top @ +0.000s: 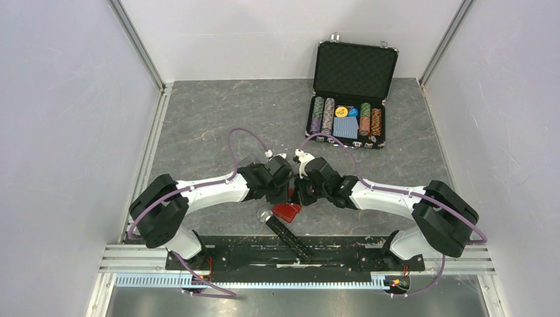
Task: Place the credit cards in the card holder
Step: Close the card holder at the center of the board.
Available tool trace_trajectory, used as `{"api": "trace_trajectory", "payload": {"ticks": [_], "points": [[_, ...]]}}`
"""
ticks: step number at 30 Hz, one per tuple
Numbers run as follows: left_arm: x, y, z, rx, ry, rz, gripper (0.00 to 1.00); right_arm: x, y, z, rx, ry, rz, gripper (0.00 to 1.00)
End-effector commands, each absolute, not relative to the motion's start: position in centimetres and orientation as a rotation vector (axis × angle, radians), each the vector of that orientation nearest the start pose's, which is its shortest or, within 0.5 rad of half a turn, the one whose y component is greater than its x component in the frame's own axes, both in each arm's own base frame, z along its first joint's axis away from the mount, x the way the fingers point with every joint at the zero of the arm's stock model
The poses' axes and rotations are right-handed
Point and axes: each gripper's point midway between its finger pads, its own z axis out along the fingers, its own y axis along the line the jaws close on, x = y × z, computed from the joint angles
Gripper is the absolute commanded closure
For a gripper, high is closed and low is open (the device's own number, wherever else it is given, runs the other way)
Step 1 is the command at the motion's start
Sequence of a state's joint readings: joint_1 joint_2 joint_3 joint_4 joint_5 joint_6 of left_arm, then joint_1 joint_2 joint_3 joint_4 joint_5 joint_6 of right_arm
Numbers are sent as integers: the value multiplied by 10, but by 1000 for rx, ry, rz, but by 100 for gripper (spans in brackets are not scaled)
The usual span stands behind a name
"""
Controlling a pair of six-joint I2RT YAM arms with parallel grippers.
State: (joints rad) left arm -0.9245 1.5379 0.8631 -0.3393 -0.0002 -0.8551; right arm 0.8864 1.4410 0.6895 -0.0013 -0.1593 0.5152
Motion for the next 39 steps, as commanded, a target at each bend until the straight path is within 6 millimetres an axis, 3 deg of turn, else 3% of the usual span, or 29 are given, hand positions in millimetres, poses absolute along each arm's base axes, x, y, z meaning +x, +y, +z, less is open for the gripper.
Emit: {"api": "trace_trajectory", "payload": {"ticks": [1,17,25,34,39], "points": [[193,-305,57,93,2665,-661,98,191,309,56,-537,2424,835,100],[187,-296,23,90,2740,-572,98,192,304,30,-545,2479,763,100],[190,-295,19,62,2738,-548,98,187,292,16,-543,2518,698,100],[194,-301,14,17,2751,-557,98,166,264,-15,-508,2692,520,100],[196,-304,21,8,2731,-584,98,168,262,-12,-498,2689,493,100]]}}
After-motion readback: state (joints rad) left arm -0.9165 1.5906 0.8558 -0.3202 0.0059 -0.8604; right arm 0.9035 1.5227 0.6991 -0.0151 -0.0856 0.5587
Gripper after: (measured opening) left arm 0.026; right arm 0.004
